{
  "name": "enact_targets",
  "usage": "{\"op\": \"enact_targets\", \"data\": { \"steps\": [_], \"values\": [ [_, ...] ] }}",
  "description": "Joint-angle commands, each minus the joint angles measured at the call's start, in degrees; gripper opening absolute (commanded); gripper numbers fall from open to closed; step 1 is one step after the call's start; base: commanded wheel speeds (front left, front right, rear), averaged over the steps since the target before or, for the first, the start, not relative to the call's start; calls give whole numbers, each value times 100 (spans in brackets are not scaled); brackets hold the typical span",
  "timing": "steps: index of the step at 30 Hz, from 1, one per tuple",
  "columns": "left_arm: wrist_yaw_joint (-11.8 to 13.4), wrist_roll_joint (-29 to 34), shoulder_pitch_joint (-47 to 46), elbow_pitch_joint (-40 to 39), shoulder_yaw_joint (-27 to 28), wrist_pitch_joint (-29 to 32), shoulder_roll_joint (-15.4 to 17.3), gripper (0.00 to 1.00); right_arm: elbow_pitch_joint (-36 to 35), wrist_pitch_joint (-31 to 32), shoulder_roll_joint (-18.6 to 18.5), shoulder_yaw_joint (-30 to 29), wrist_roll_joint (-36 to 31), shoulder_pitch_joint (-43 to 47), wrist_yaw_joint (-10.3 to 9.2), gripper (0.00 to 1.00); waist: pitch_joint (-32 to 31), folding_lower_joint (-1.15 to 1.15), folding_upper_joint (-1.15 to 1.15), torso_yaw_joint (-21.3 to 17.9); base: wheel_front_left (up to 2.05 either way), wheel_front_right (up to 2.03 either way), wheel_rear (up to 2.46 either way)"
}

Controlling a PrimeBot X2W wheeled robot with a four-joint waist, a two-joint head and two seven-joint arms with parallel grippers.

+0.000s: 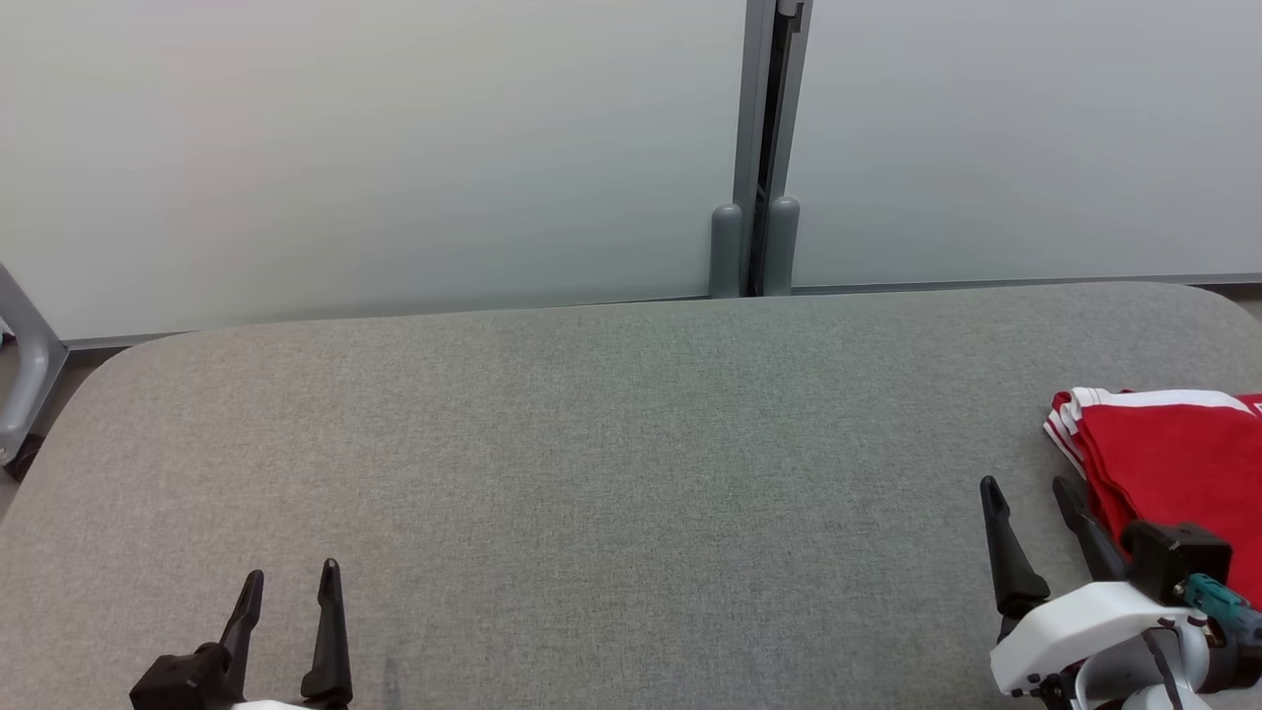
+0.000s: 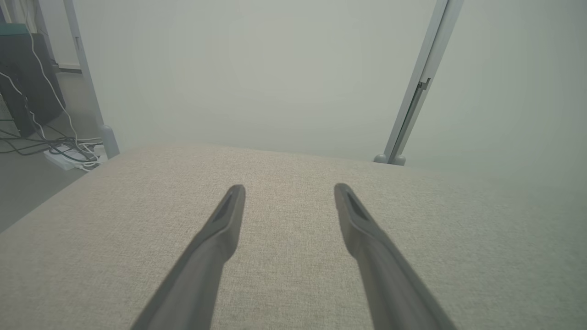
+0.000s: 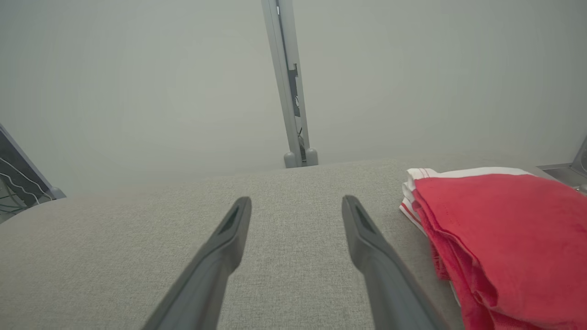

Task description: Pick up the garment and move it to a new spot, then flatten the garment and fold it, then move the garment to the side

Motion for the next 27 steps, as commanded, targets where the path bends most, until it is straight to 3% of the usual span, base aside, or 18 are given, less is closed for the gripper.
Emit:
{"op": "enact_targets", "data": {
  "steps": [1, 13, 14, 18, 27],
  "values": [
    [-12, -21, -22, 8, 4, -23, -4, 100, 33, 0, -22, -10, 3, 76, 1, 100, 11, 0, 0, 1, 0, 0, 0],
    [-21, -44, -29, 45, 32, -23, -22, 100, 22, 42, -21, -50, 11, 119, 1, 100, 21, 0, 0, -16, 0, 0, 0],
    [-24, -32, 2, 63, 11, 1, -51, 0, 44, 56, 3, -35, 1, 84, 0, 0, 21, 0, 0, -16, 0, 0, 0],
    [-30, -96, 79, 253, 10, 66, -133, 0, 234, 96, 63, -39, 65, 204, 0, 0, 23, 0, 0, -18, 0, 0, 0],
    [-93, -944, -140, 280, 31, 292, -129, 0, 238, 265, 53, -197, 909, 104, 0, 0, 43, 0, 0, -28, 0, 0, 0]
  ]
}}
